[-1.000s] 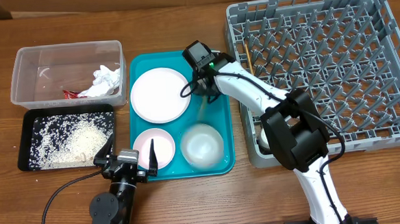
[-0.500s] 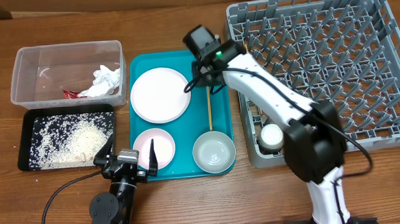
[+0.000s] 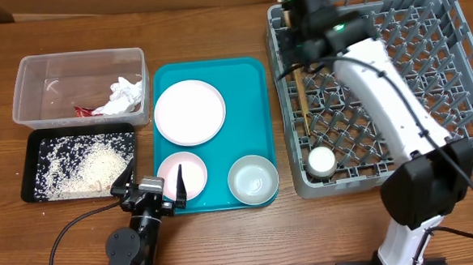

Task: Sort waste into correct bins and load items into the dishwasher
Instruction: 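Carry the chopstick to the dish rack and release it upright, then reach the right gripper to the white bowl and grasp its rim, then lift the white bowl and carry it into the dish rack, then lower the white bowl into the rack and open the right gripper, then move the right gripper to the white plate edge and grasp it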

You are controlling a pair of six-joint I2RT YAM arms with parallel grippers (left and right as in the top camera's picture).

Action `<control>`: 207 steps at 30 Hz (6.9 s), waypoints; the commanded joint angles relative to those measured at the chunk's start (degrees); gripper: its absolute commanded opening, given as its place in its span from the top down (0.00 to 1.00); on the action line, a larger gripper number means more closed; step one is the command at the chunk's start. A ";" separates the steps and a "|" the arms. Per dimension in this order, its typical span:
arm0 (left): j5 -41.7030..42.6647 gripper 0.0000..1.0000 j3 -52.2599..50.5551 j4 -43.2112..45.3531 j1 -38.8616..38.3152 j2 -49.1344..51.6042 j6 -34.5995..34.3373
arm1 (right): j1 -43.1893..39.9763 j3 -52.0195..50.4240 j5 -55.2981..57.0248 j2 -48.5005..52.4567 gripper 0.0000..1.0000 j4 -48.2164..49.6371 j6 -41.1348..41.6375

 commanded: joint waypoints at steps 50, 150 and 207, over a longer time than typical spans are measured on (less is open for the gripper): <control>-0.37 0.00 -0.20 0.02 0.39 -0.55 1.05 | 25.68 -35.04 -5.53 -8.33 0.38 -0.94 10.58; -0.37 0.00 -0.20 0.02 0.39 -0.55 1.05 | 19.32 -11.43 50.88 3.23 0.96 -36.96 56.83; -0.37 0.00 -0.22 0.02 0.39 -0.55 1.05 | 17.97 -11.34 35.19 1.81 0.92 -32.65 55.63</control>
